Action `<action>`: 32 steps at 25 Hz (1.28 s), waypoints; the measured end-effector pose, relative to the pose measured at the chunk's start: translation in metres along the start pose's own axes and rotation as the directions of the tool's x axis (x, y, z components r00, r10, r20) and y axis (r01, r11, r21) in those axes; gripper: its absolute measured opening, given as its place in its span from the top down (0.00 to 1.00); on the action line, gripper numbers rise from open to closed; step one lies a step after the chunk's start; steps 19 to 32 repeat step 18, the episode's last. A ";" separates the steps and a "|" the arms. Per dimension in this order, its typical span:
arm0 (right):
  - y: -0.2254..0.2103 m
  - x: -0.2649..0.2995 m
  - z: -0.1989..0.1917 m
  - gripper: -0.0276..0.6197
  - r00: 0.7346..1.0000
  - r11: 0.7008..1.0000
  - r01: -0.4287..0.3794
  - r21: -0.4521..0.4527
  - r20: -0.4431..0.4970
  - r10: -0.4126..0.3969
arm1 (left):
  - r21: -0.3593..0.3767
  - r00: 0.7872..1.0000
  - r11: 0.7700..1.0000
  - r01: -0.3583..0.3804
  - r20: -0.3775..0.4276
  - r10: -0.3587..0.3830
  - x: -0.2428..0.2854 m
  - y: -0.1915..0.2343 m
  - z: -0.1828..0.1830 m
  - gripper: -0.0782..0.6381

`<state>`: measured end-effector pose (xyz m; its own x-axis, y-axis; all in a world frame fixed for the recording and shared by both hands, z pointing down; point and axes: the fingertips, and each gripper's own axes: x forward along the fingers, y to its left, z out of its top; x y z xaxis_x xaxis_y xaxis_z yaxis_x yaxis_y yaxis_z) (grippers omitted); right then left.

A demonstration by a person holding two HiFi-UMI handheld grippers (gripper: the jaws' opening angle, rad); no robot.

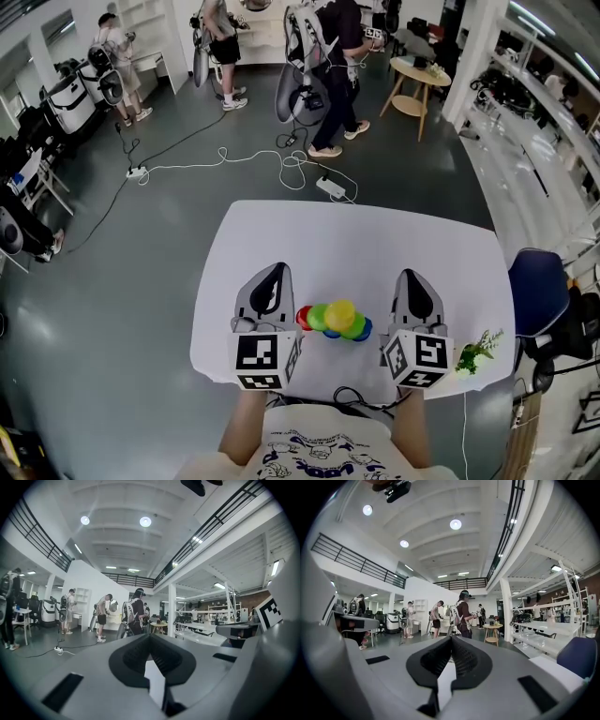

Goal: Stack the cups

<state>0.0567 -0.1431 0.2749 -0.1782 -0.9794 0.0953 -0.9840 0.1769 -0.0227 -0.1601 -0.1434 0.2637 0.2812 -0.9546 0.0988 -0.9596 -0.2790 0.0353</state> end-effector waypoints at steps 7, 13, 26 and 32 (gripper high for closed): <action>0.002 0.002 -0.002 0.94 1.000 1.000 -0.004 0.001 -0.005 0.004 | -0.008 1.000 1.000 0.003 -0.006 -0.003 0.001 0.002 -0.001 0.87; 0.003 0.005 -0.003 0.94 1.000 1.000 -0.006 0.000 -0.011 0.006 | -0.005 1.000 1.000 0.003 -0.010 -0.003 0.004 0.003 -0.002 0.87; 0.000 0.008 -0.003 0.94 1.000 1.000 -0.019 0.024 -0.015 0.020 | -0.005 1.000 1.000 0.005 -0.013 -0.005 0.007 0.002 -0.002 0.87; 0.000 0.008 -0.003 0.94 1.000 1.000 -0.019 0.024 -0.015 0.020 | -0.005 1.000 1.000 0.005 -0.013 -0.005 0.007 0.002 -0.002 0.87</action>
